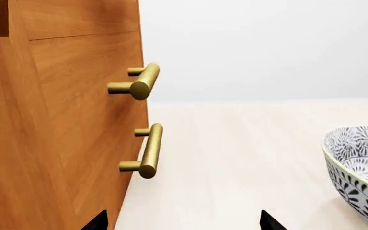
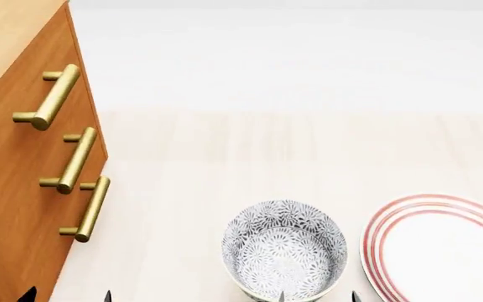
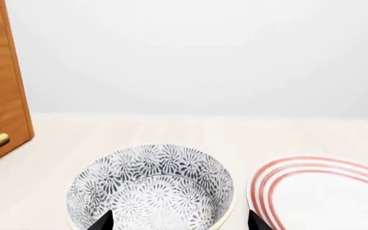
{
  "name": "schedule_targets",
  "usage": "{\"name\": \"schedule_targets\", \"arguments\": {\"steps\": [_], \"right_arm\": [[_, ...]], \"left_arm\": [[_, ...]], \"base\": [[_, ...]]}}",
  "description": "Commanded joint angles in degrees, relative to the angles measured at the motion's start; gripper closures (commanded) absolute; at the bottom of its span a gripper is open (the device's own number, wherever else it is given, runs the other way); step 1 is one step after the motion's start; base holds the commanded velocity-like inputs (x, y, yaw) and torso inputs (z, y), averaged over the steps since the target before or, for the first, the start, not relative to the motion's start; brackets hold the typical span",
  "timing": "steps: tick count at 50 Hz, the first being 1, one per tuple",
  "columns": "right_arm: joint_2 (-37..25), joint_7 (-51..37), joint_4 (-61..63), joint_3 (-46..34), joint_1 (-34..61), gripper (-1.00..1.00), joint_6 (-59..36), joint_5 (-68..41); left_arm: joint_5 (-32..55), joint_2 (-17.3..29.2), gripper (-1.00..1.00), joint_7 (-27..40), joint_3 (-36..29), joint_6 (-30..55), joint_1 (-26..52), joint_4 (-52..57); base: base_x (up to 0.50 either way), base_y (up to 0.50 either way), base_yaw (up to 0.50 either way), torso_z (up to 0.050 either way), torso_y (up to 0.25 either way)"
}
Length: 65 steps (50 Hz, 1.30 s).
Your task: Open the top drawer of the cabinet.
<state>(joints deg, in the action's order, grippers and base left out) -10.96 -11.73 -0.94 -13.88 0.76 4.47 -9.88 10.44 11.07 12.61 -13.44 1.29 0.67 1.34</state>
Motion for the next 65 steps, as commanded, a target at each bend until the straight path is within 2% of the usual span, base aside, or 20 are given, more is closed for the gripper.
{"name": "schedule_targets", "arguments": {"steps": [1,9,14,27,33,37,43,46,65], "right_arm": [[0.8,0.8,0.1,1.2,0.2,-1.00,-1.0,0.5],[0.6,0.4,-0.3,1.2,0.5,-1.00,-1.5,0.1],[0.6,0.3,-0.3,1.1,0.5,-1.00,-1.6,-0.3],[0.3,0.0,-0.5,0.8,0.6,-1.00,-1.7,-0.9],[0.2,-0.2,-0.2,0.6,0.5,-1.00,-1.8,-1.1],[0.1,-0.3,-0.4,0.5,0.6,-1.00,-2.0,-1.2],[0.0,-0.4,-0.4,0.3,0.5,-1.00,-1.7,-1.2],[-0.2,-0.7,0.3,0.2,0.3,-1.00,-1.8,-1.1],[-0.5,-0.9,-0.5,-0.4,0.5,-1.00,-0.9,-1.4]], "left_arm": [[-1.3,-0.9,-1.00,-0.4,0.8,0.6,0.4,-0.1],[-3.5,0.0,-1.00,-0.2,-1.4,3.6,1.3,0.4],[-7.2,1.1,-1.00,-0.6,-5.0,7.7,3.0,0.8],[-17.3,3.4,-1.00,-0.3,-10.9,16.7,12.9,3.0],[-22.4,4.4,-1.00,0.2,-14.3,17.1,16.2,0.0],[-26.5,4.7,-1.00,-0.5,-16.8,21.2,20.0,-1.7],[-29.8,5.5,-1.00,-0.9,-19.1,22.5,22.5,-2.1],[-34.2,5.9,-1.00,-1.0,-21.8,24.8,25.0,-2.9],[-42.8,7.9,-1.00,-3.0,-26.5,30.2,30.4,-1.5]], "base": [[0.00,0.00,0.00,0.000,0.000],[0.00,0.00,0.00,0.000,0.000],[0.00,0.00,0.00,0.000,0.000],[0.00,0.00,0.00,0.000,0.000],[0.00,0.00,0.00,0.000,0.000],[0.00,0.00,0.00,0.000,0.000],[0.00,0.00,0.00,0.000,0.000],[0.00,0.00,0.00,0.000,0.000],[0.00,0.00,0.00,0.000,0.000]]}}
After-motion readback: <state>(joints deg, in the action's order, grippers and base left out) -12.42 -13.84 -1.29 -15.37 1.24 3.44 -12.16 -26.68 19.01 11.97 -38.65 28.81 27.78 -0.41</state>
